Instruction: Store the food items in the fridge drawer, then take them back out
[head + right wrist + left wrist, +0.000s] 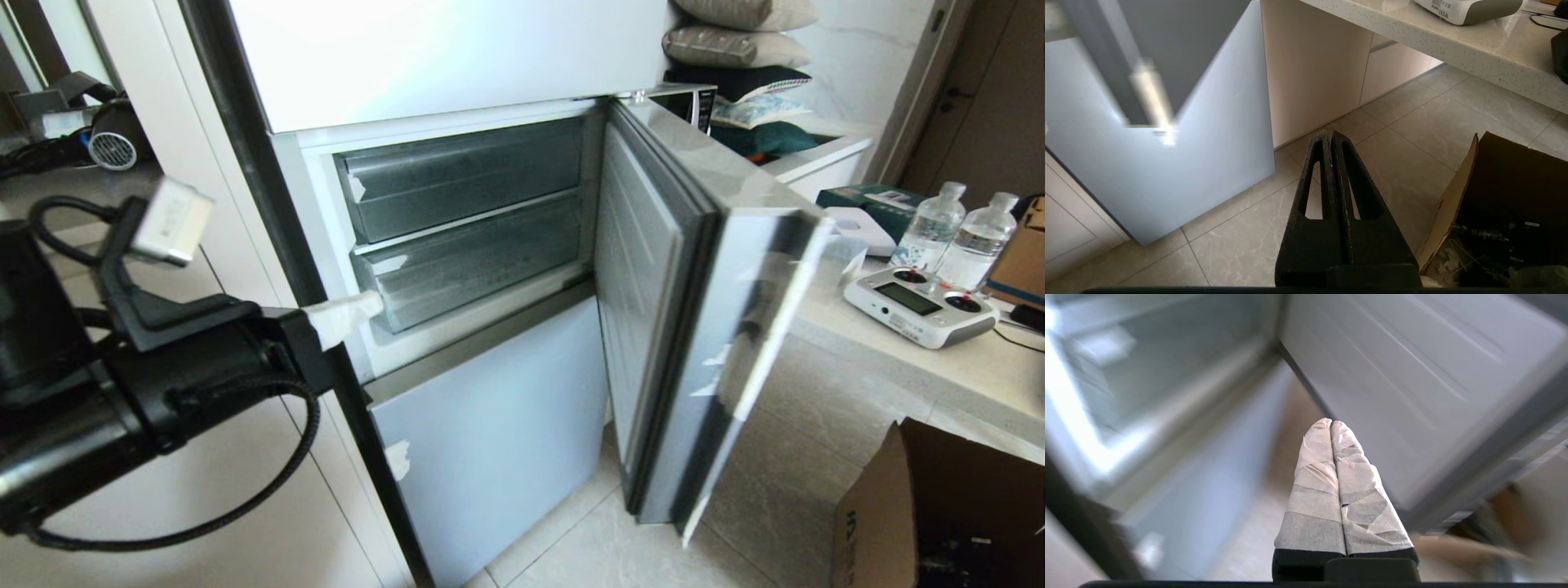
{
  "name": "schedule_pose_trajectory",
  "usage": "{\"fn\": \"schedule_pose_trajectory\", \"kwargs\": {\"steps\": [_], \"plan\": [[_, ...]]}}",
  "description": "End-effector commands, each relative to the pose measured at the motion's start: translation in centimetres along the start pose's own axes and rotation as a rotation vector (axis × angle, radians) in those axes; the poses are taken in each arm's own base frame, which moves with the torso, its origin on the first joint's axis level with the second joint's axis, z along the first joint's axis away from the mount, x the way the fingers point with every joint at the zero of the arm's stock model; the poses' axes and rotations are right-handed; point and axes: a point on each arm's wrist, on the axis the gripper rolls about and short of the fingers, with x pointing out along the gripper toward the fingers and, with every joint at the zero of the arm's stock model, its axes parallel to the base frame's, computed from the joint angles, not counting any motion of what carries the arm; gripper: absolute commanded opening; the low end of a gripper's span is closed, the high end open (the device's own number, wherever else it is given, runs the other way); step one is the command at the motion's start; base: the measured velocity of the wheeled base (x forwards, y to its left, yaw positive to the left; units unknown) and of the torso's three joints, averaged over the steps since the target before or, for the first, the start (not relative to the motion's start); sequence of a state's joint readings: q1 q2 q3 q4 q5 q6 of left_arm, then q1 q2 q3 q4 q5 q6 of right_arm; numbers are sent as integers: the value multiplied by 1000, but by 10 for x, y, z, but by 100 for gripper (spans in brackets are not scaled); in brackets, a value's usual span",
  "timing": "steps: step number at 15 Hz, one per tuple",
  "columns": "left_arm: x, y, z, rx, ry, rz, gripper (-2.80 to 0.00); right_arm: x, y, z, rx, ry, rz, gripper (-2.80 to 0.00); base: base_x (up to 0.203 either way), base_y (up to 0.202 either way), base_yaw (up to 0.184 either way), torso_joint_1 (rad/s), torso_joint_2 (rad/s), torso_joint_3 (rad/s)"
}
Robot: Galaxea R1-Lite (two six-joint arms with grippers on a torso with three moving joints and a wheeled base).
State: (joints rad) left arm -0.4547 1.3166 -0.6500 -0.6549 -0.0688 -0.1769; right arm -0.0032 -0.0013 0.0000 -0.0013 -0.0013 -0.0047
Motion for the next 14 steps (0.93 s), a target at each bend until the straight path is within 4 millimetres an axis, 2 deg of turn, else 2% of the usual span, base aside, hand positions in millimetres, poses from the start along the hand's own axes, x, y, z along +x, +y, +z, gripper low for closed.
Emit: {"fn": "schedule_pose_trajectory", "kwargs": {"steps": [1, 3, 5, 8, 10, 11, 14], "plan": [[-34, -5, 23, 46, -129, 18, -280, 0, 0, 0, 0, -1, 0, -280, 0, 0, 0, 0, 0, 0], [-79, -10, 42, 104, -252, 81, -280, 0, 0, 0, -1, -1, 0, -280, 0, 0, 0, 0, 0, 0], [-133, -11, 50, 125, -333, 168, -280, 0, 0, 0, -1, -1, 0, -280, 0, 0, 0, 0, 0, 0], [-198, -10, 34, 180, -389, 490, -280, 0, 0, 0, -1, -1, 0, -280, 0, 0, 0, 0, 0, 0], [-224, -20, 3, 219, -382, 661, -280, 0, 0, 0, -1, -1, 0, -280, 0, 0, 0, 0, 0, 0], [-228, -21, -22, 241, -322, 668, -280, 0, 0, 0, 0, -1, 0, -280, 0, 0, 0, 0, 0, 0], [-212, 1, -102, 238, -2, 635, -280, 0, 0, 0, -1, -1, 0, -280, 0, 0, 0, 0, 0, 0]]}}
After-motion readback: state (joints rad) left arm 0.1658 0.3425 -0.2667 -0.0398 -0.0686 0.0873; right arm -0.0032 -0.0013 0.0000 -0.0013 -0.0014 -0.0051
